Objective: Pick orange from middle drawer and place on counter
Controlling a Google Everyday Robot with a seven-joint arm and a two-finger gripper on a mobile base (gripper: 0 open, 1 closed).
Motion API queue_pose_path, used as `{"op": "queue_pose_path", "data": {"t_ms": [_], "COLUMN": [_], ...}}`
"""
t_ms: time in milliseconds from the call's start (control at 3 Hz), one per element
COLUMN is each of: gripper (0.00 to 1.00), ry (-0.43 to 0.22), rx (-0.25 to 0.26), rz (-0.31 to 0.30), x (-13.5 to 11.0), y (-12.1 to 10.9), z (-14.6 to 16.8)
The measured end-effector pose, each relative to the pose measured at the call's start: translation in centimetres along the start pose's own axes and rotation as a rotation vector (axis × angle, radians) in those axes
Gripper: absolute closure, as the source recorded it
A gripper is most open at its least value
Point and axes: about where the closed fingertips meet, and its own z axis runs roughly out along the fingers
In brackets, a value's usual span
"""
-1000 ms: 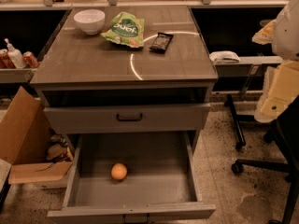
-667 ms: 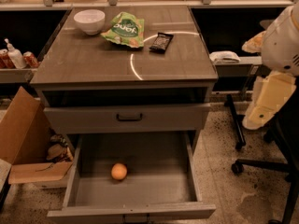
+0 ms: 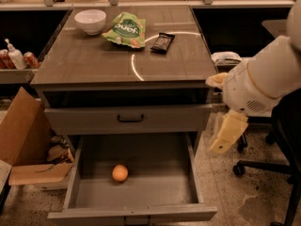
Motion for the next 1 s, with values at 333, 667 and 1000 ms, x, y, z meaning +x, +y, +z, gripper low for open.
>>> {"op": "queue_pose_path", "data": {"t_ms": [333,667,1000], "gripper": [0.0,0.0,0.0], "ry": [-0.002,-0.002,-0.019], "rx": [0.005,0.004,-0.039], "rz": [-0.001,-0.001,0.047], "x": [-0.2,-0.2,1.2], "y": [0.1,0.1,2.3], "z": [0.0,0.0,6.3]}}
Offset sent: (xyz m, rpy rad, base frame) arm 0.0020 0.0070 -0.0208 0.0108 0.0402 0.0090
